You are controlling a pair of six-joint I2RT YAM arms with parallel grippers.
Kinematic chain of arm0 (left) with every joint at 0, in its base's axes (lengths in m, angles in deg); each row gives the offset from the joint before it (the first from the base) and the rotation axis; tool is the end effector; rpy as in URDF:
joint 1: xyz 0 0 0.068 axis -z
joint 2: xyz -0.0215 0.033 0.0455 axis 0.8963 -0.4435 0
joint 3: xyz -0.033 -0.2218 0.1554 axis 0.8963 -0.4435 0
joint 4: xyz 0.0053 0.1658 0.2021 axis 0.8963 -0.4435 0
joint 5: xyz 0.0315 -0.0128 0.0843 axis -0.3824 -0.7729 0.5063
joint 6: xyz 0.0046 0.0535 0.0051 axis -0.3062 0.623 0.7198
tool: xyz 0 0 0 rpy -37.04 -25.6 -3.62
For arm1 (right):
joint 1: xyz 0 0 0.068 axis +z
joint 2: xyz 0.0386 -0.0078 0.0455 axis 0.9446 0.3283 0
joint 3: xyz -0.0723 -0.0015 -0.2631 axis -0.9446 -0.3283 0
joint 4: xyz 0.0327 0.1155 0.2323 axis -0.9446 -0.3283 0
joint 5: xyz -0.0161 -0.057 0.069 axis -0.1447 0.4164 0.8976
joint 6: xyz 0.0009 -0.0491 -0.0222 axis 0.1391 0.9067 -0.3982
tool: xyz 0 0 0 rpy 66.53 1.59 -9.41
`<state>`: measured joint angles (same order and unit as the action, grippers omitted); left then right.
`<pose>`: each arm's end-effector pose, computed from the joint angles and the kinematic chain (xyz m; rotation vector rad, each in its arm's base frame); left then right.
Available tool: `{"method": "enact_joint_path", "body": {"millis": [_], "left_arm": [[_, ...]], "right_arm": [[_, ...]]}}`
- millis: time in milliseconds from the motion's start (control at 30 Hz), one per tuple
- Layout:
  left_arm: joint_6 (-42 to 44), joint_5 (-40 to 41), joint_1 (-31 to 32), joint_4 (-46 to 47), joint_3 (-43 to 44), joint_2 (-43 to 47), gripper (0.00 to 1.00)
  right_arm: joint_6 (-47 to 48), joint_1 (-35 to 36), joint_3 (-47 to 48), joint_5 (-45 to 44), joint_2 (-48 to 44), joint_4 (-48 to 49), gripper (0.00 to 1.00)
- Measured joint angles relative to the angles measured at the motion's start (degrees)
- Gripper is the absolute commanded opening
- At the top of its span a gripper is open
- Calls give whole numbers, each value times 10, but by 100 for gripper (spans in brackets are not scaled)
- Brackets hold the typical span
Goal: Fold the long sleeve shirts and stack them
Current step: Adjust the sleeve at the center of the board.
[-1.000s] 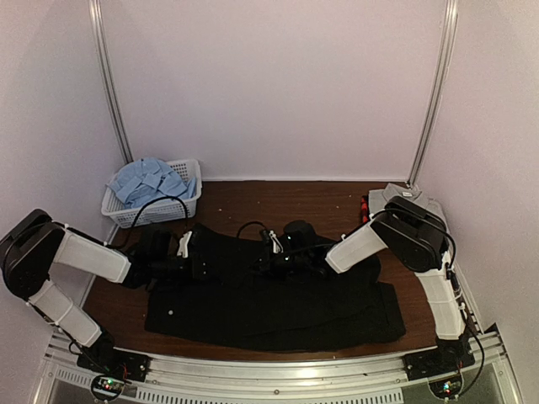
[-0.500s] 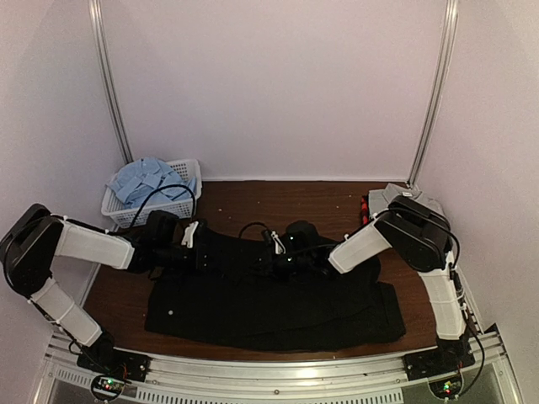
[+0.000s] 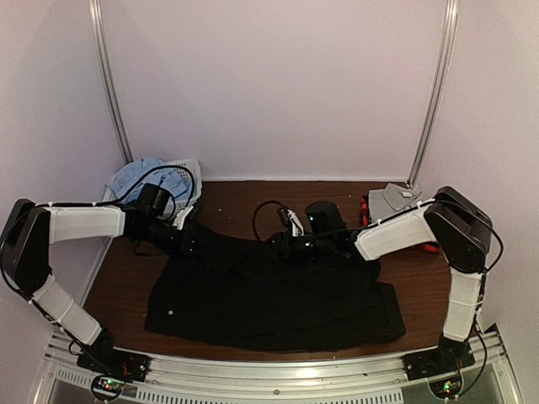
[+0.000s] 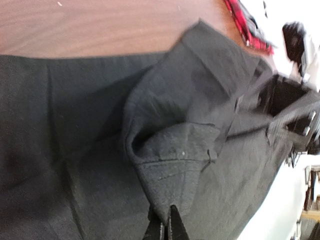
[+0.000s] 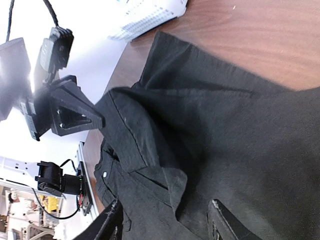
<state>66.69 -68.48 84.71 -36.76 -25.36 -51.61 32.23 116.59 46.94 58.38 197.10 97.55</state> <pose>0.2732 -0.1270 0.1922 0.3158 2.5594 -1.0440 0.2740 0.3091 0.1596 -0.4530 2.2888 1.4847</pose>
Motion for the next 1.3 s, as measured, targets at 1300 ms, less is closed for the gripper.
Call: {"method": "enact_joint_path", "body": {"millis": [1300], "left_arm": [[50, -9, -75, -59, 64, -117, 29]], "right_arm": [[79, -41, -51, -78, -38, -68, 57]]}}
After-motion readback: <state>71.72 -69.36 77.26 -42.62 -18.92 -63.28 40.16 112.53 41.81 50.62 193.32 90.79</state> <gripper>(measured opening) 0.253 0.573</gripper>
